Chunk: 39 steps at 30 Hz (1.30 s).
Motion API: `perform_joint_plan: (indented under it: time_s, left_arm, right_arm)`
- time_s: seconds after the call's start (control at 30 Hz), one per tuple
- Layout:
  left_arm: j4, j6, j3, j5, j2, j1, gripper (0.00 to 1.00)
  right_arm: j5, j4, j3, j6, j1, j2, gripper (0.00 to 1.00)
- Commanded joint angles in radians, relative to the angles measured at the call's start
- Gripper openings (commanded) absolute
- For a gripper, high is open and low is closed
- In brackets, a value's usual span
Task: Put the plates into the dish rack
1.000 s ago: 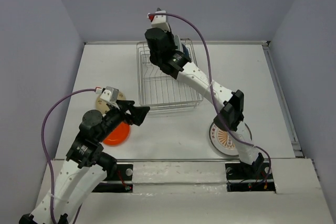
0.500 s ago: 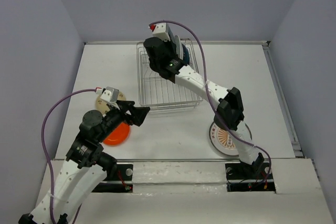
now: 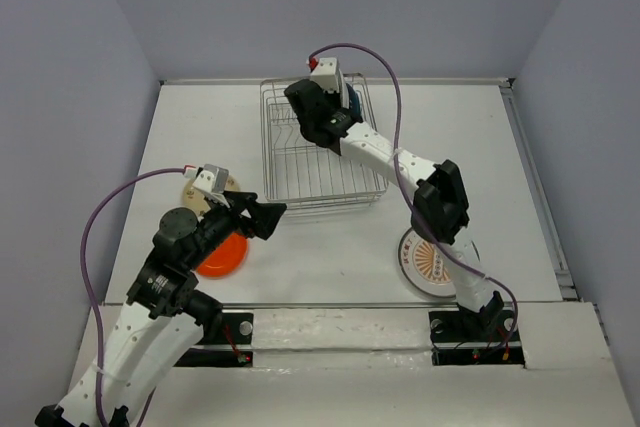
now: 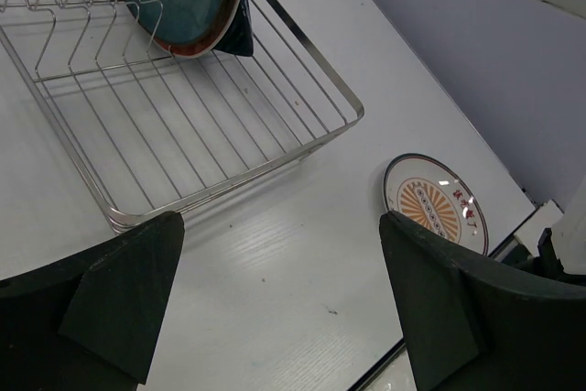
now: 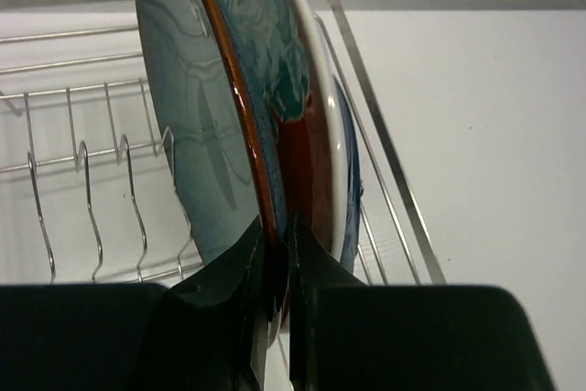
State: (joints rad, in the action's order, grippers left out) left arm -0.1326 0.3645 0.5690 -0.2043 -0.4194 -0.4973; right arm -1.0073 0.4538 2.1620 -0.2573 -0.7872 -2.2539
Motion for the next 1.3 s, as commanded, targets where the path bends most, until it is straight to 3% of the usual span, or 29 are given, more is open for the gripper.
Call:
perform_joint_plan:
  time_s: [0.0,0.1,0.23,0.33,0.47,0.57,0.6,0.7,0.73,0.8,0.97,1.13,1.27]
  left_arm:
    - [0.033,-0.001,0.017,0.002,-0.01,-0.004,0.99]
    - [0.031,-0.001,0.017,0.0,-0.013,-0.004,0.99]
    - [0.033,-0.001,0.017,-0.001,-0.021,-0.003,0.99]
    - [0.033,-0.002,0.015,-0.001,-0.024,-0.004,0.99]
    - [0.033,-0.001,0.015,0.0,-0.019,-0.004,0.99]
    - [0.034,-0.001,0.014,-0.001,-0.009,-0.004,0.99]
    - [0.036,0.001,0.014,-0.001,-0.004,-0.004,0.99]
    - [0.039,0.001,0.012,-0.007,0.004,-0.004,0.99]
    - [0.039,0.001,0.012,-0.009,0.005,-0.004,0.99]
    - [0.041,0.001,0.012,-0.01,0.007,-0.003,0.99]
    - [0.044,0.002,0.012,-0.014,0.013,0.003,0.99]
    - [0.045,0.002,0.011,-0.01,0.021,0.009,0.99]
    - [0.045,0.002,0.011,-0.009,0.016,0.011,0.99]
  right_arm:
    - [-0.014,-0.027,-0.011,-0.18,-0.006,0.05,0.07]
    - [0.01,-0.027,-0.019,-0.188,-0.006,0.071,0.19]
    - [0.079,-0.027,-0.011,-0.158,-0.006,0.123,0.64]
    - [0.166,-0.027,-0.048,-0.14,-0.006,0.203,0.7]
    - [0.282,-0.026,-0.18,-0.108,0.003,0.365,0.71]
    - [0.335,-0.027,-0.457,-0.132,0.014,0.571,0.67]
    - [0.364,-0.027,-0.628,-0.166,0.029,0.69,0.54]
    - [0.452,-0.018,-0.88,-0.255,0.054,0.871,0.24]
    - [0.472,0.0,-1.022,-0.279,0.054,0.93,0.09]
    - [0.519,0.09,-1.173,-0.372,0.063,1.118,0.07]
    - [0.662,0.246,-1.396,-0.552,0.063,1.287,0.07]
    - [0.67,0.301,-1.522,-0.675,0.063,1.346,0.09]
    - [0.613,0.292,-1.553,-0.703,0.072,1.285,0.12]
